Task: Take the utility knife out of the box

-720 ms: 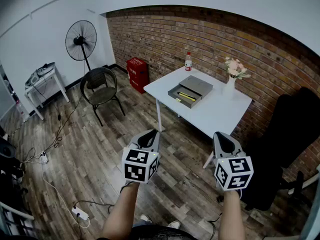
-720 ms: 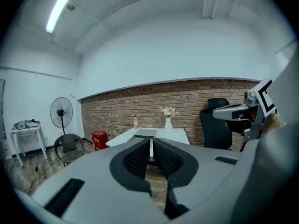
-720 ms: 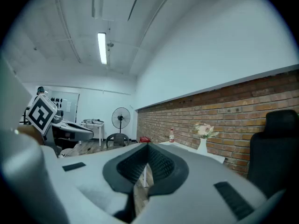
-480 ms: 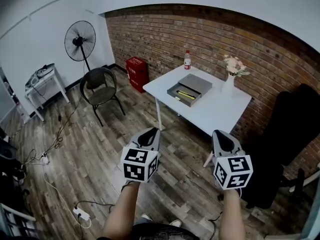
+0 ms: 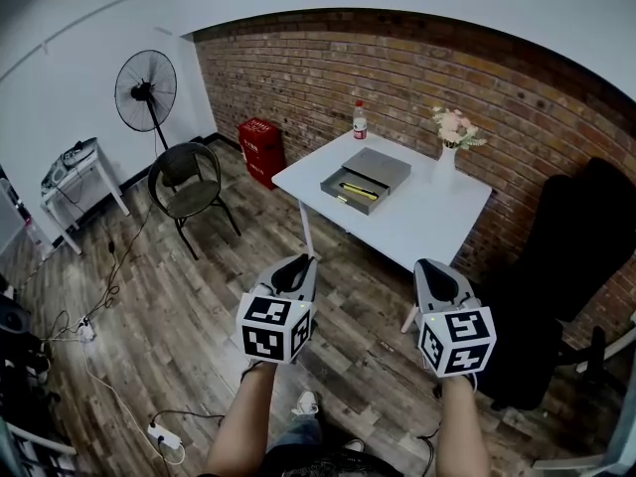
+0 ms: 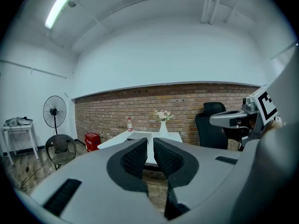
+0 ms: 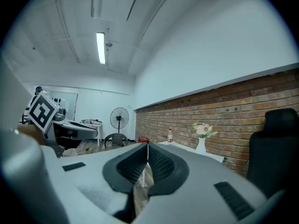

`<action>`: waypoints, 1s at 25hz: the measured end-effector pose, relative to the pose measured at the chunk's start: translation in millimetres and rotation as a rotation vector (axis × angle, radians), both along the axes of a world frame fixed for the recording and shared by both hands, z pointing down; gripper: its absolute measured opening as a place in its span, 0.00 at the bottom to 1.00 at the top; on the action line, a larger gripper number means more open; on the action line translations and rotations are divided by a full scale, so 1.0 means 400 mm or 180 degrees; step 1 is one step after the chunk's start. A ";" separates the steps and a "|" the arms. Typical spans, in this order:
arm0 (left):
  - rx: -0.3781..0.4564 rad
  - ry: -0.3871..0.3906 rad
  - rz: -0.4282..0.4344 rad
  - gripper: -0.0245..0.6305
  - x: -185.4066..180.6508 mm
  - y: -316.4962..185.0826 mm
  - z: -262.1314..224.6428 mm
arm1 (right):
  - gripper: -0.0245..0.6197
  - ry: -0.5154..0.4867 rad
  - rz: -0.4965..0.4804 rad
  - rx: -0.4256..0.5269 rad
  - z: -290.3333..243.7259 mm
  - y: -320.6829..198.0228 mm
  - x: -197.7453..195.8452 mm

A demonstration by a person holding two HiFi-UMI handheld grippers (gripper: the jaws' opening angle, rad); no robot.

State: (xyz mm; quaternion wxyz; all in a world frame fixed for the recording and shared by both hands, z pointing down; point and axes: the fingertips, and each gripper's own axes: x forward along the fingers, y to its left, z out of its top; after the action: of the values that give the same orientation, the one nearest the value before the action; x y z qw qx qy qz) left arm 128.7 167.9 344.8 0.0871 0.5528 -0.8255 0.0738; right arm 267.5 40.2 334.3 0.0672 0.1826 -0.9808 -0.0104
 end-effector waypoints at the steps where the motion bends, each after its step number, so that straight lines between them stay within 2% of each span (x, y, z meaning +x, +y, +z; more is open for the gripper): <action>1: 0.0000 0.0015 0.0019 0.11 -0.005 -0.008 0.002 | 0.07 0.0006 0.0003 -0.0009 0.004 -0.005 -0.006; 4: 0.0000 0.0065 0.0054 0.19 -0.033 -0.032 0.012 | 0.07 0.0022 0.0018 -0.0020 0.014 -0.024 -0.030; 14: 0.0034 0.0107 0.0171 0.26 -0.236 -0.136 0.031 | 0.07 0.0089 0.0185 -0.0054 0.033 -0.121 -0.212; 25: -0.0025 0.0184 0.0559 0.31 -0.480 -0.293 0.036 | 0.07 0.0118 0.0466 -0.0124 0.031 -0.227 -0.437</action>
State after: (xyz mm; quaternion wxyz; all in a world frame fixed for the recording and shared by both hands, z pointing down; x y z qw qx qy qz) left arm -63.4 50.9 359.2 0.1062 0.6246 -0.7706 0.0684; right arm 92.8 -50.5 346.9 0.0895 0.2523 -0.9635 0.0102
